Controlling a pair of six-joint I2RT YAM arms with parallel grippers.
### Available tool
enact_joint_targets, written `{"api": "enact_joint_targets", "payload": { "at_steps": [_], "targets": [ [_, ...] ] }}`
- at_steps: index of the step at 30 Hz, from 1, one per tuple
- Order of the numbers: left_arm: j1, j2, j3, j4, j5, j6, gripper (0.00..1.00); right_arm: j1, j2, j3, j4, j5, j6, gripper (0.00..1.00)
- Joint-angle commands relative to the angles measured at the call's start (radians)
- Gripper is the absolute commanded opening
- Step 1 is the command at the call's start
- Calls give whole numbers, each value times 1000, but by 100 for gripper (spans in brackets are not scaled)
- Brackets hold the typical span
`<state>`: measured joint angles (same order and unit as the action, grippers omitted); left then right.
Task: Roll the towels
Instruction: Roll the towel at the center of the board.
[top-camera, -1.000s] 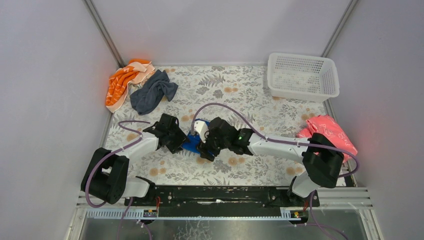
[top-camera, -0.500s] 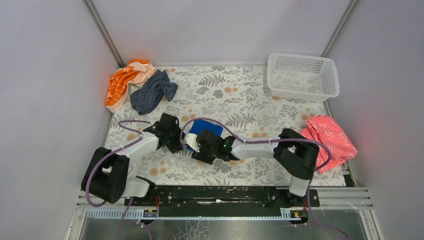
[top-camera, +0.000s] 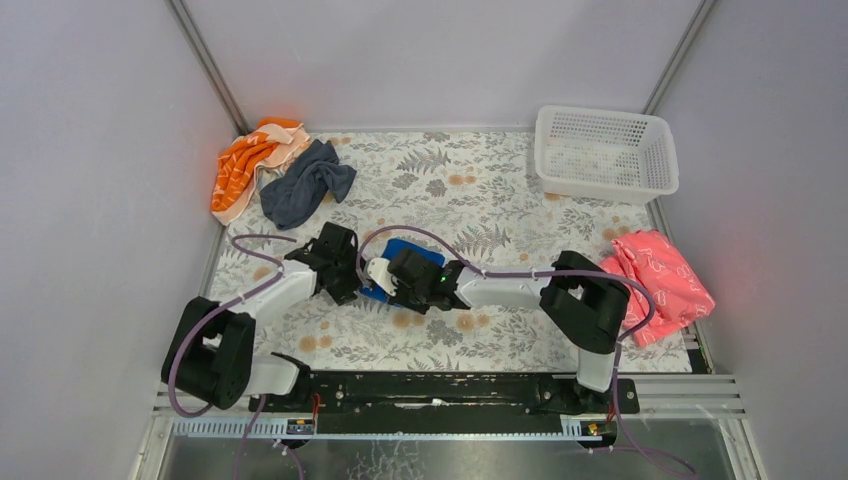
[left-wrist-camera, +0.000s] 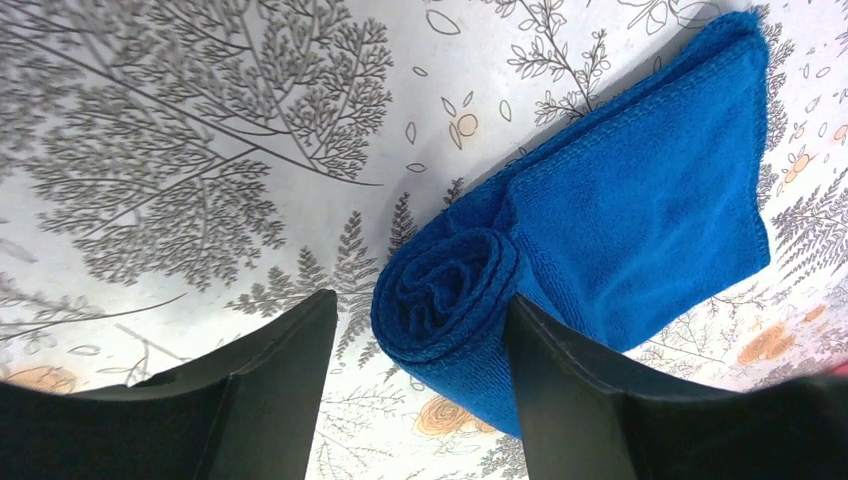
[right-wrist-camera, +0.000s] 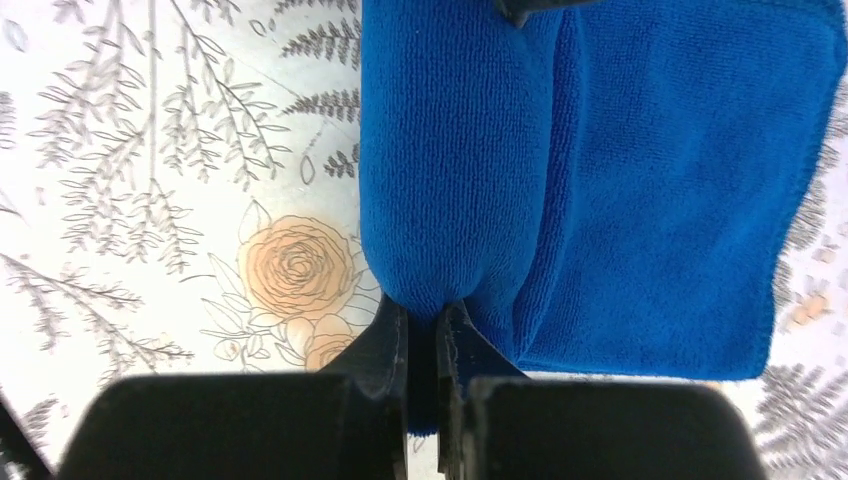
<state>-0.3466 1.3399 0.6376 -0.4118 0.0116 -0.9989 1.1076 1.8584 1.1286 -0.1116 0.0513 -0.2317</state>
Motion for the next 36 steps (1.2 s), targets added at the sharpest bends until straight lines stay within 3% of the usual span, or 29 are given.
{"api": "enact_joint_targets", "payload": {
  "at_steps": [1,11,19,27,36],
  "targets": [
    [11,-69,23,-124,-105,23,63,-47,65,7,-169,-348,106,0],
    [8,-231,-1,-162,-24,-30,74,-240,184,92,-187,-793,288,0],
    [-17,-182,8,-89,10,-42,76,-314,284,123,-180,-998,373,1],
    [-27,-32,37,-7,18,-31,72,-379,332,82,-90,-1036,510,4],
    [-30,62,-4,31,-21,-16,51,-390,264,38,-52,-920,509,11]
  ]
}}
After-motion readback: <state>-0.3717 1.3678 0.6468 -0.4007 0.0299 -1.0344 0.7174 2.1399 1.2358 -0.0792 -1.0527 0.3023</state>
